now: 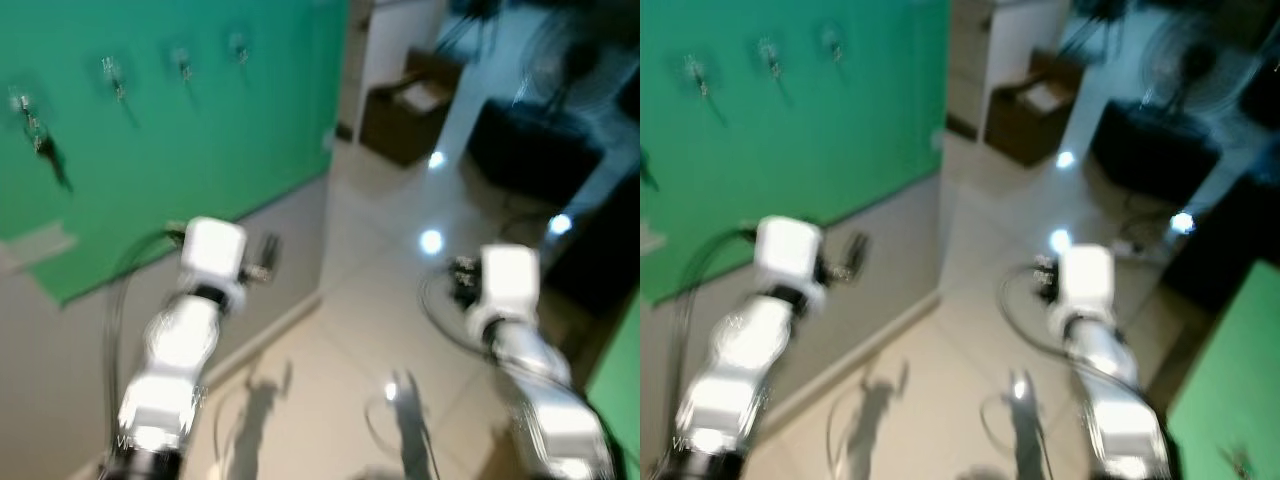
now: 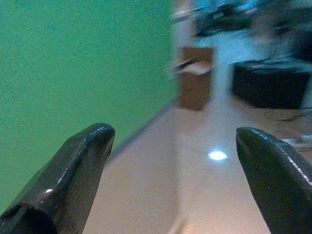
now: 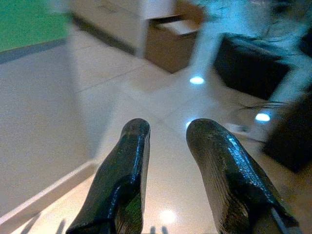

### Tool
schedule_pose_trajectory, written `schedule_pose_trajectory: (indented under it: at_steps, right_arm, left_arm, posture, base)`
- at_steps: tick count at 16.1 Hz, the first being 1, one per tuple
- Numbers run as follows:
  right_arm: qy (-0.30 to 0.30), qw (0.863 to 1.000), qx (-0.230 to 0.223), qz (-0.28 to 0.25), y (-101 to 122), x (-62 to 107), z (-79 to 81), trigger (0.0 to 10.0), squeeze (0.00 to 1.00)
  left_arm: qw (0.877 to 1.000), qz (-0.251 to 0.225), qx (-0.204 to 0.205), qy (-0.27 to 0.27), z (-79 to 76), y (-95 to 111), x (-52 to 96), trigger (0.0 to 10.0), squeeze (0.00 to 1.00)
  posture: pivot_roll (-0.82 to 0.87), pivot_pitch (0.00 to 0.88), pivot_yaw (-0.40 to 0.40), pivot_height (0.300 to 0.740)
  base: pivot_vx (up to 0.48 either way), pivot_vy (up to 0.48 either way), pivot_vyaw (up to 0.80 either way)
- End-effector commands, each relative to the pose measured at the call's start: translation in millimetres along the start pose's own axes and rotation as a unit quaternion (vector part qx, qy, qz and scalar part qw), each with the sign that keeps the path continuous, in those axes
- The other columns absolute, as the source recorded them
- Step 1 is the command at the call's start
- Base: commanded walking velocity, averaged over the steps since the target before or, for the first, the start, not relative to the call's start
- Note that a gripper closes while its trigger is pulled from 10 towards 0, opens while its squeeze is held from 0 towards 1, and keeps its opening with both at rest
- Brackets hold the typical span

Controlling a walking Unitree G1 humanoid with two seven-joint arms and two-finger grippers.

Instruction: Hang keys on a hook

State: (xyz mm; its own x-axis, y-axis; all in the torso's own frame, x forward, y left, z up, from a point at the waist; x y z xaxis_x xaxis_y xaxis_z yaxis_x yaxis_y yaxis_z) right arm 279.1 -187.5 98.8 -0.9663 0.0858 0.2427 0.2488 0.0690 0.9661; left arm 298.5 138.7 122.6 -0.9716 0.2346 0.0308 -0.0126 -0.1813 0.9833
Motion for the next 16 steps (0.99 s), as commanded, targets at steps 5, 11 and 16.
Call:
schedule_pose_trajectory:
  at_steps: [5,11,16]
  right_arm:
    - [0.004,1.0,-0.001,0.0,3,-1.4,7.3,10.0,0.0]
    - [-0.014,0.999,0.018,0.033,-10,3.5,-8.7,10.0,0.0]
    - [-0.009,0.998,0.031,0.059,-28,7.2,-2.4,10.0,0.0]
  left_arm:
    - [1.0,-0.01,0.002,0.028,13.2,5,-3.5,10.0,0.0]
    - [1.0,-0.006,-0.005,0.008,1.2,1,-6.6,10.0,0.0]
    - [0.997,-0.015,-0.018,-0.073,-10.8,-2,-0.1,10.0,0.0]
  posture:
    - [-0.14,0.0,-0.04,0.74]
    - [-0.17,0.0,-0.051,0.74]
    - [-0.17,0.0,-0.019,0.74]
  base:
    - [0.0,0.0,-0.8]
    - [0.0,0.0,-0.27]
    - [0.0,0.0,-0.8]
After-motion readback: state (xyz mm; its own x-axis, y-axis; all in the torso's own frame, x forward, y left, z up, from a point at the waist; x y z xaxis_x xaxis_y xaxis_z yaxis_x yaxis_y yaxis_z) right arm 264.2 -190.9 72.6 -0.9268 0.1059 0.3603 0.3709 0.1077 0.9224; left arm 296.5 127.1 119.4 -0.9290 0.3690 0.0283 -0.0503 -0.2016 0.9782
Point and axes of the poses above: a point about 5 cm out from each wrist's last joint towards the gripper, its own x axis pointing back from the gripper into the wrist, its own y axis along the axis of the wrist's last joint, z = x × y, the point moved 2 cm from there along -x, pointing out of the wrist towards the gripper, and after that the axes turned 1 degree about -x, right-handed, at the moved point
